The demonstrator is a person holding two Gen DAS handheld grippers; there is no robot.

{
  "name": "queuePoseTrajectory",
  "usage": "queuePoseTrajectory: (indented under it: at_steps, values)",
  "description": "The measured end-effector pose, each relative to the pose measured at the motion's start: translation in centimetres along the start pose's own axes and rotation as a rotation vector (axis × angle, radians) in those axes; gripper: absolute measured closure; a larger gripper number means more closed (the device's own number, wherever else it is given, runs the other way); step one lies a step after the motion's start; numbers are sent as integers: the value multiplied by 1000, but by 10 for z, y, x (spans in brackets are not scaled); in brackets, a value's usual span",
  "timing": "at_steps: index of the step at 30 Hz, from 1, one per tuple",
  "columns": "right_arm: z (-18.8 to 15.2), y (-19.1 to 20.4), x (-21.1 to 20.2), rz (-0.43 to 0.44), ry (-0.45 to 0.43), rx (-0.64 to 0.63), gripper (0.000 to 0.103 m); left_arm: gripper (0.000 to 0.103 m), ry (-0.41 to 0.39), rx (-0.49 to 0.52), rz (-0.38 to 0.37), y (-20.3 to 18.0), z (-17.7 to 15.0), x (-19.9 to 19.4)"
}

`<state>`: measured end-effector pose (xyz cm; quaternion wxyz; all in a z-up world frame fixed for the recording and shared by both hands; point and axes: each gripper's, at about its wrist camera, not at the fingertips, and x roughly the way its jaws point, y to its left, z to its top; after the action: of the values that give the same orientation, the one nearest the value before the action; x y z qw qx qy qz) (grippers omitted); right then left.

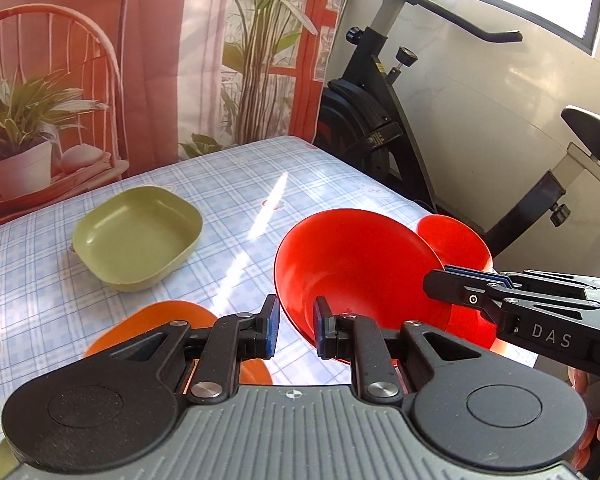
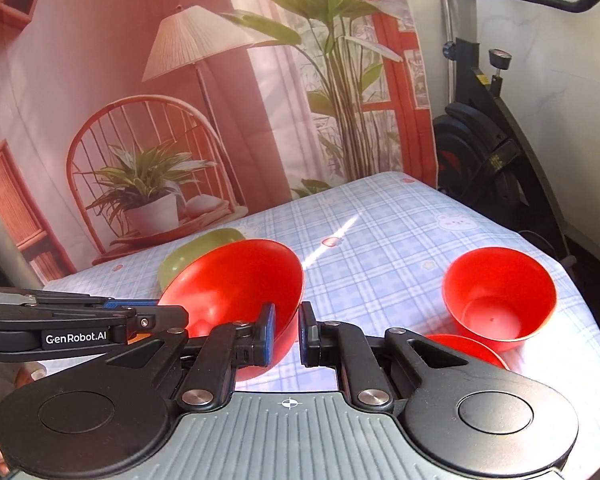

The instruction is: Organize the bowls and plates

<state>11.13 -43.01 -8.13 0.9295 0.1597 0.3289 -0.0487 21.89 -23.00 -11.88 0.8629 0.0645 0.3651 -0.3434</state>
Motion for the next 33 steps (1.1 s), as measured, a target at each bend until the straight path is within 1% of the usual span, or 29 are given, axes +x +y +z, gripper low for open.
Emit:
queuePoseTrajectory:
  at_steps: [3,5,9,13,23,33]
  values:
    - [-7,-28,-15,-42,5,34,92,84,50,18,-68,-22,0,20]
    - [-13,-44,-23,-62,3,66,92,84,78,30,-100,-33,0,33]
    - [-21,-67,-31,-96,10,100,92,84,99,81,-108,-58,0,50]
    - [-30,-85,-31,-109,32,138,91,84,111,99,-120,-69,2,64]
    - [-41,-98,-28,-104,68,184,91,83,169,135,-125,-81,-5,71]
    - [-46,-102,-27,-104,84,197,89,83,190,157,-120,-85,-8,73]
